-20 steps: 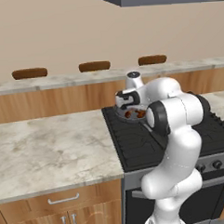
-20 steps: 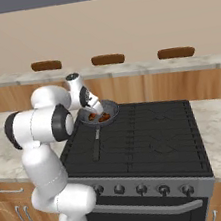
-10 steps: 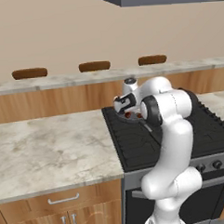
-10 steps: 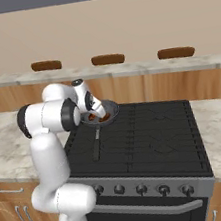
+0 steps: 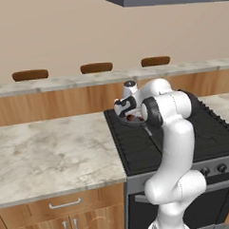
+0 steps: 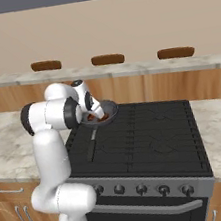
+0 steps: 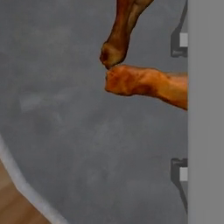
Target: Take the chicken drumsticks from the pan and place one on each plate on the dining counter.
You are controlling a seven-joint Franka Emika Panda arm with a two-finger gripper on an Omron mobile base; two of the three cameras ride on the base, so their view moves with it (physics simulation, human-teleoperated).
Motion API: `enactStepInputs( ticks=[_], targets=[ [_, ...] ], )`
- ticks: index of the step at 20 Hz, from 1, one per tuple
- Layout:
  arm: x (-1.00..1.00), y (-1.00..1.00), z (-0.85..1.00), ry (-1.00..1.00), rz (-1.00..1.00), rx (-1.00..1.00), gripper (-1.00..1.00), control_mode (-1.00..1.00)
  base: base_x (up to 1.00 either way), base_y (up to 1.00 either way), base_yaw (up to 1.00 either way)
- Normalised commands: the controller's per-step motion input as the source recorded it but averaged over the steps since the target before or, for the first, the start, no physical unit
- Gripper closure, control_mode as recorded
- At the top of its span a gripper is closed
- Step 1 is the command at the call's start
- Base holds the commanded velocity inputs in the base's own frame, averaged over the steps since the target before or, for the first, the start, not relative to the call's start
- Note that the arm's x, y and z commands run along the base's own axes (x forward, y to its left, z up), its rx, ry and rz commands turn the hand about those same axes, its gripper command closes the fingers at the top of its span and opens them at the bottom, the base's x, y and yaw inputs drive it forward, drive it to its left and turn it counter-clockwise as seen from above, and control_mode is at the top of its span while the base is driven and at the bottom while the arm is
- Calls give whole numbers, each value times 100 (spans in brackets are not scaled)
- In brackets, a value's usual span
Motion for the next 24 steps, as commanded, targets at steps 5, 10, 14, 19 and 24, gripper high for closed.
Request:
enactStepInputs(
  ticks=[5, 10, 14, 19, 24],
  targets=[
    [-91, 1, -43, -6, -12, 16, 100, -100, 0, 0, 0],
    [-45, -5, -22, -9, -7, 13, 100, -100, 0, 0, 0],
    [-1, 0, 35, -23, 0, 0, 100, -100, 0, 0, 0],
    [-43, -34, 100, -28, 1, 0, 100, -100, 0, 0, 0],
    [-100, -3, 89, -23, 1, 2, 100, -100, 0, 0, 0]
  ],
)
